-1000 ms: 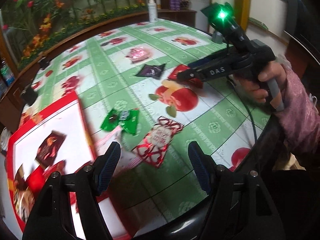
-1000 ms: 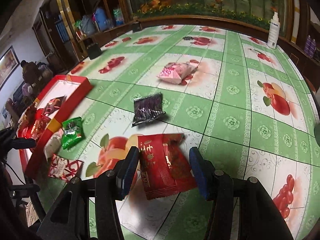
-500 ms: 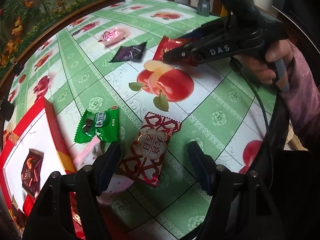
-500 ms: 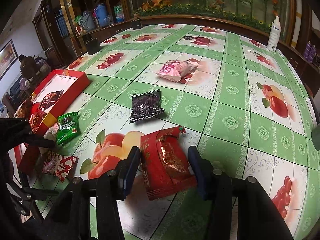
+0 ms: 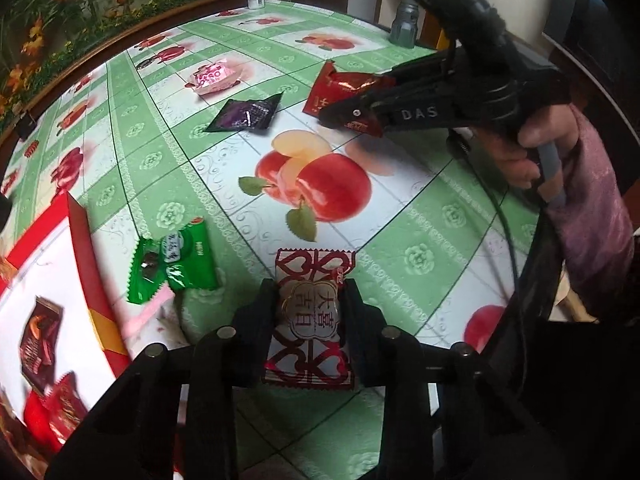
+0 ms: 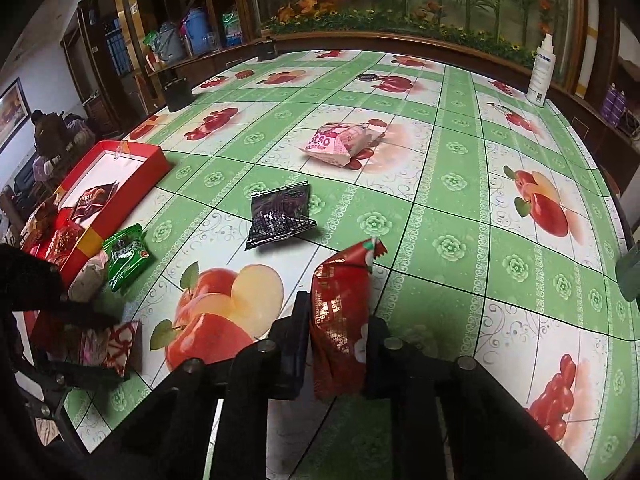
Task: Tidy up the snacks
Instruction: 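Grasp a red packet with the right tool while the left tool grasps a white heart-print packet, then carry both packets over the white tray and open both tools to drop them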
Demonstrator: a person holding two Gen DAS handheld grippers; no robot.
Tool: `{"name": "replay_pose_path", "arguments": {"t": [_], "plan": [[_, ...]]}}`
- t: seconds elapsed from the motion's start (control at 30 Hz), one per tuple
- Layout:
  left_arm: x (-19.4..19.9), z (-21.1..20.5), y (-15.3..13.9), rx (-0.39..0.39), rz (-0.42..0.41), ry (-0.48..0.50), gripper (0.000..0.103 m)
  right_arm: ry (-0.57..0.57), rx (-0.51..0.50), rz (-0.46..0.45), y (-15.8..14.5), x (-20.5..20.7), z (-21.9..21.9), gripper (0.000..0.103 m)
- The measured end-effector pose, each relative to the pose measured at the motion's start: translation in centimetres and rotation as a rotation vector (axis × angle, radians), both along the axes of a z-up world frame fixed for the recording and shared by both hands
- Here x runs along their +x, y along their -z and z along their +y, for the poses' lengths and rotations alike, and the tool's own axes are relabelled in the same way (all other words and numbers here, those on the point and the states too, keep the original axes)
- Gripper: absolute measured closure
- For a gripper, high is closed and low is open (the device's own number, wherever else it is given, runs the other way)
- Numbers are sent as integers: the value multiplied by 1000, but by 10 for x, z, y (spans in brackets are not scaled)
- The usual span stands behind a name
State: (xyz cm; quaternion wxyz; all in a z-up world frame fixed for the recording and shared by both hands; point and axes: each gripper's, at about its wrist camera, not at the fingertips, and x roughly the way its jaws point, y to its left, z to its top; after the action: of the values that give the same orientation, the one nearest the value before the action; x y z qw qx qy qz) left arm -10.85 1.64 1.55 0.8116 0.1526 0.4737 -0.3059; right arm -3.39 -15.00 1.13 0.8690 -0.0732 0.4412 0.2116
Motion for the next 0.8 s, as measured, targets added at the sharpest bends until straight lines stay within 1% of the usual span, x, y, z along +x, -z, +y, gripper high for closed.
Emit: {"name": "replay_pose_path", "arguments": {"t": [0.27,0.43,0.6,0.67,0.73,0.8], "plan": [[-8,5,0,-79,0,-95,76,7,33,15,0,3,-5,87],[-19,14,-9,-117,-23,-148,76,12,51,19,-1,4,-7,87],[-32,32,-29,-210,-79,-207,76,24,66,18,-2,5,-10,87],[-37,38,-34,-209,-105,-233,76,29,70,16,-2,6,-11,87],[-39,46,-41,-184,-147,-281,76,38,76,11,-2,7,-12,87],[-42,61,-51,-202,-191,-333,76,58,86,-9,-4,8,-15,87]]}}
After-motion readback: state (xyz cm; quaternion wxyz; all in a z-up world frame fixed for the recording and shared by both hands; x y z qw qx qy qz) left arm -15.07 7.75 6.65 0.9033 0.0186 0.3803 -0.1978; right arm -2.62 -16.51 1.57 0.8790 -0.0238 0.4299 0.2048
